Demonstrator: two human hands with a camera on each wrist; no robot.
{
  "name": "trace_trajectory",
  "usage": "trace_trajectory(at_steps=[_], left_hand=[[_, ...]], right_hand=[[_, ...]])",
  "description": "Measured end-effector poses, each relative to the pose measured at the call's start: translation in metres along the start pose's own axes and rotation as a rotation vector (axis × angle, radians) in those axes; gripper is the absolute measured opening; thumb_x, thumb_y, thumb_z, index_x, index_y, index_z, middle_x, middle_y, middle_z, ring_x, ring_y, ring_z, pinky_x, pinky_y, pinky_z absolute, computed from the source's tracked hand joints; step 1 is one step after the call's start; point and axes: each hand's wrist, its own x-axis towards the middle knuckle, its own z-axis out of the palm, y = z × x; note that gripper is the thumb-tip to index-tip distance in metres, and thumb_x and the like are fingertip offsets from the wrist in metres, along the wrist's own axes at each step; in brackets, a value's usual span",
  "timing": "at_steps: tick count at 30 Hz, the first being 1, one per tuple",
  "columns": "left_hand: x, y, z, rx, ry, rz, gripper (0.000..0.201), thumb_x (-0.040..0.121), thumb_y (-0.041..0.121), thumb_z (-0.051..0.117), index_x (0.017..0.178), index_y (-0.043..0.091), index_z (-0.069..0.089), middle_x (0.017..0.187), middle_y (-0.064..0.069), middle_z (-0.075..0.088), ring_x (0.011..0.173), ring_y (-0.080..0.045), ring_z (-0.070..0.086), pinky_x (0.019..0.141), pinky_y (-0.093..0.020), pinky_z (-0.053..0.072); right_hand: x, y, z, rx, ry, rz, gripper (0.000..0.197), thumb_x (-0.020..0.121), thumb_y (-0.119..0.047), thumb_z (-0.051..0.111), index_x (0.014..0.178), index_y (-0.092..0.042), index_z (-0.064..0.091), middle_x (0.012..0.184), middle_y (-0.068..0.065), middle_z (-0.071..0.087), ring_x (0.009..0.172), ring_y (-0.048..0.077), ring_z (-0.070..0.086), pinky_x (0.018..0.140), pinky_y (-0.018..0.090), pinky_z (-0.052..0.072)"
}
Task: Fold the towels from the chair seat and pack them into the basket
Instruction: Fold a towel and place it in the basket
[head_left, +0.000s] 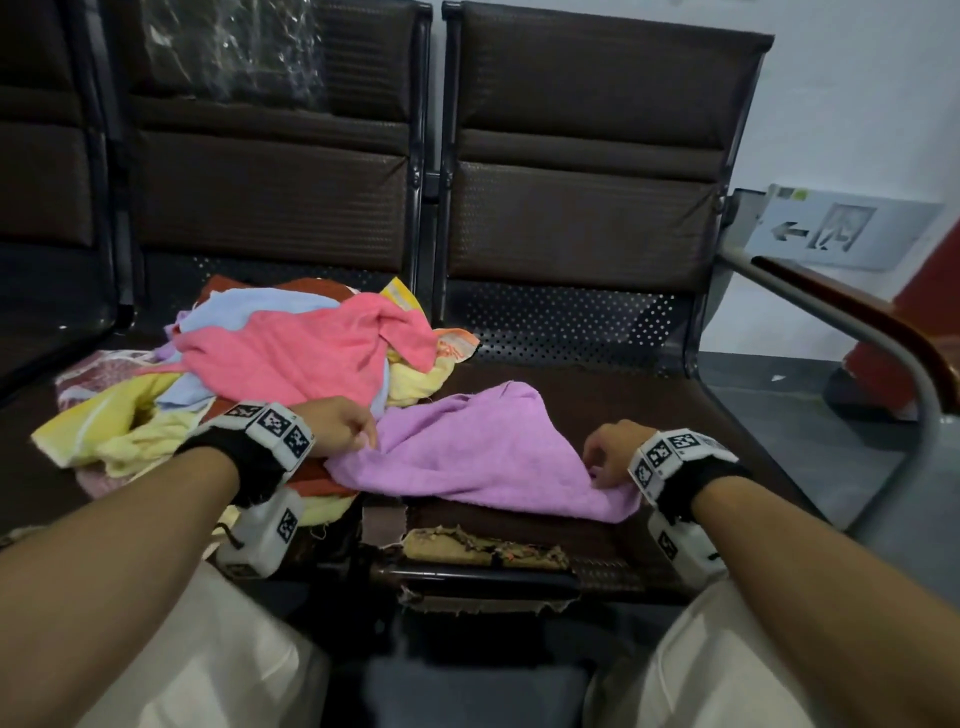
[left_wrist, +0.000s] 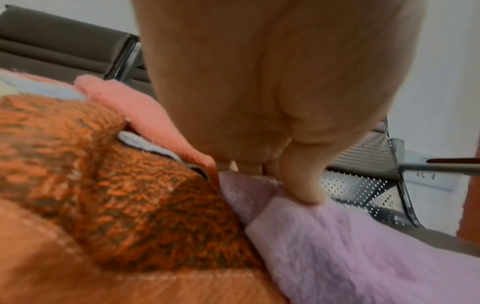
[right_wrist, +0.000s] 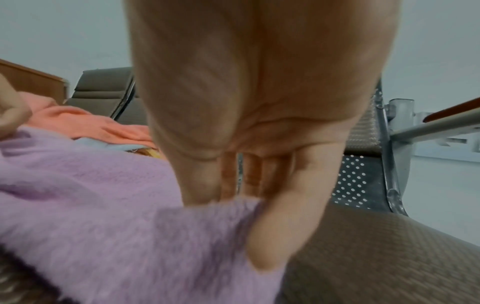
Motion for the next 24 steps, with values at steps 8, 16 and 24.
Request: trace_trajectory(at_steps=[8, 16, 24], left_hand=[[-0.012, -0.005, -0.009, -0.011, -0.158, 0.049, 0.020, 0.087, 0.000, 0.055, 0.086, 0.013, 0.071, 0.084, -0.002, 0.066, 0.082, -0.012, 0.054, 0.074, -0.021, 0.041], [0.005, 0.013, -0.008, -0.025, 0.301, -0.070, 0.014, 0.098, 0.011, 0.041, 0.090, 0.011, 0.053, 0.088, -0.010, 0.053, 0.087, -0.020, 0.048, 0.072, -0.026, 0.030], [0.002, 0.019, -0.024, -0.237, 0.431, -0.204, 0.033, 0.097, 0.014, 0.032, 0.093, -0.006, 0.058, 0.111, -0.030, 0.057, 0.100, -0.037, 0.055, 0.086, -0.038, 0.039]], right_hand=[[0.015, -0.009, -0.004, -0.014, 0.024, 0.070, 0.024, 0.071, -0.031, 0.068, 0.094, -0.032, 0.068, 0.100, 0.000, 0.066, 0.090, 0.025, 0.065, 0.072, 0.030, 0.050], [0.017, -0.015, -0.003, 0.080, -0.077, 0.094, 0.035, 0.084, -0.038, 0.061, 0.112, -0.018, 0.067, 0.114, 0.003, 0.066, 0.105, 0.024, 0.061, 0.091, 0.032, 0.049], [0.022, -0.002, -0.007, 0.065, -0.122, 0.086, 0.035, 0.062, -0.025, 0.053, 0.090, -0.015, 0.073, 0.095, 0.007, 0.073, 0.091, 0.026, 0.068, 0.086, 0.038, 0.055]])
